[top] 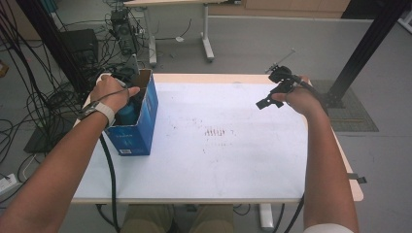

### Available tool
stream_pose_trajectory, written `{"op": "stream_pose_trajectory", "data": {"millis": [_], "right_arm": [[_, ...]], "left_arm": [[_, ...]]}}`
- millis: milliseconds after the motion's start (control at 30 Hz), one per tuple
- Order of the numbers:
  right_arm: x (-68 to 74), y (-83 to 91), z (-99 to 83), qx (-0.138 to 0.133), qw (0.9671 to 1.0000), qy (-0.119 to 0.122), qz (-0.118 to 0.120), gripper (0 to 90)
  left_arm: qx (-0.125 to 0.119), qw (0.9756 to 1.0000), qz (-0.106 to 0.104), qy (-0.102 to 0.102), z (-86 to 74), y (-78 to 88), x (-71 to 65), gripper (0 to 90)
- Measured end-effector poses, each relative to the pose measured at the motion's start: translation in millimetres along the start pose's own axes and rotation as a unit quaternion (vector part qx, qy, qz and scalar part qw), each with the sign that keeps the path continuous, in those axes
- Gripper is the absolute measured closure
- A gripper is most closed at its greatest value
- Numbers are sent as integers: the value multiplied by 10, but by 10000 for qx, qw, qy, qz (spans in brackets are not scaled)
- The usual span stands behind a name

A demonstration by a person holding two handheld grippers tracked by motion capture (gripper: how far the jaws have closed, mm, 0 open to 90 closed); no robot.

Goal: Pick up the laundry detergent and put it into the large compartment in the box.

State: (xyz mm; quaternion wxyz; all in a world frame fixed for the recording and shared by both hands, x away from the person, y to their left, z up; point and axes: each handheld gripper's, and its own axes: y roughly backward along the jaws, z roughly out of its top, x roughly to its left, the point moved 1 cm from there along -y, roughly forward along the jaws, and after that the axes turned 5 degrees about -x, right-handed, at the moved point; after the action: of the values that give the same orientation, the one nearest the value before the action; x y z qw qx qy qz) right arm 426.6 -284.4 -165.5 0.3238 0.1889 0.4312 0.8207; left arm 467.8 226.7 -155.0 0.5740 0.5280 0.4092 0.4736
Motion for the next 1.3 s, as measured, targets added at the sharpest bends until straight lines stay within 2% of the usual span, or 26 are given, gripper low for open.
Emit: {"op": "stream_pose_trajectory", "data": {"millis": [733, 1033, 1300], "right_arm": [[8, 13, -11, 1, 10000, -22, -10, 145], [9, 17, -13, 1, 10000, -13, -13, 145], [31, 5, 9, 5, 10000, 9, -2, 145]], "left_arm": [[-30, 9999, -74, -100, 0, 3, -8, 357], [-33, 9999, -96, -95, -15, 16, 36, 273], [-125, 9997, -173, -139, -57, 44, 74, 264]]}}
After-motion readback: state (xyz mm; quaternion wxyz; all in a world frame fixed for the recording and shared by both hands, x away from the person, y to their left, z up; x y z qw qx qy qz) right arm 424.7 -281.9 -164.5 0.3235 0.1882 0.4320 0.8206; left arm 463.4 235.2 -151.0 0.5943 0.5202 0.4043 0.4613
